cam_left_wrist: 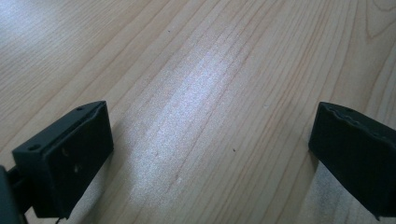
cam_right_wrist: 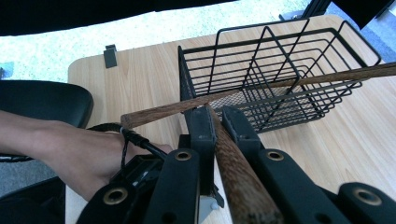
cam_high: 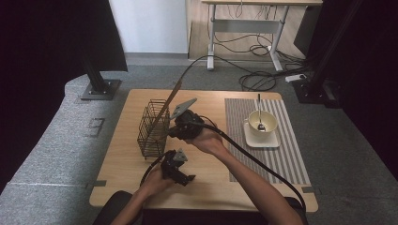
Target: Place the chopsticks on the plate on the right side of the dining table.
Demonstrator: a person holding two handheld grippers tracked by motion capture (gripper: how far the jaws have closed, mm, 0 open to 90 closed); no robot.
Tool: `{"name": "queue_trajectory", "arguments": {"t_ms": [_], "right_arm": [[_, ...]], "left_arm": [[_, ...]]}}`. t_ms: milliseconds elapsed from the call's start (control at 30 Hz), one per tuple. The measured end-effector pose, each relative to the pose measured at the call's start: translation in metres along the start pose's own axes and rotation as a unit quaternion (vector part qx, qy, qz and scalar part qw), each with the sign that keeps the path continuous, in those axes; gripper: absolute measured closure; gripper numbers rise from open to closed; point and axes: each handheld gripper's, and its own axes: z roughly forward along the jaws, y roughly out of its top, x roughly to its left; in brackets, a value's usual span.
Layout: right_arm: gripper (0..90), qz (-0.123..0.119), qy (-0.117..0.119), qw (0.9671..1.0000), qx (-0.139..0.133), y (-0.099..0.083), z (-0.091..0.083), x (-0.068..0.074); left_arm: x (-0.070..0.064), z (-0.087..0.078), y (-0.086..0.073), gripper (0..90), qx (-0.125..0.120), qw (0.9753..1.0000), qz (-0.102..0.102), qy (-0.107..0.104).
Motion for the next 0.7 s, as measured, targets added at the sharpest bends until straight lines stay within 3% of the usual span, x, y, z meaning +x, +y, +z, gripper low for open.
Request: {"name": "queue_trajectory", "arguments": {"t_ms": [700], "right_arm": [[82.5, 0.015, -0.007, 0.9996, -0.022, -0.002, -0.051, -0.009]], "left_arm": [[0.0, 0.0, 0.0, 0.0, 0.0, 1.0, 0.0, 0.0]]}}
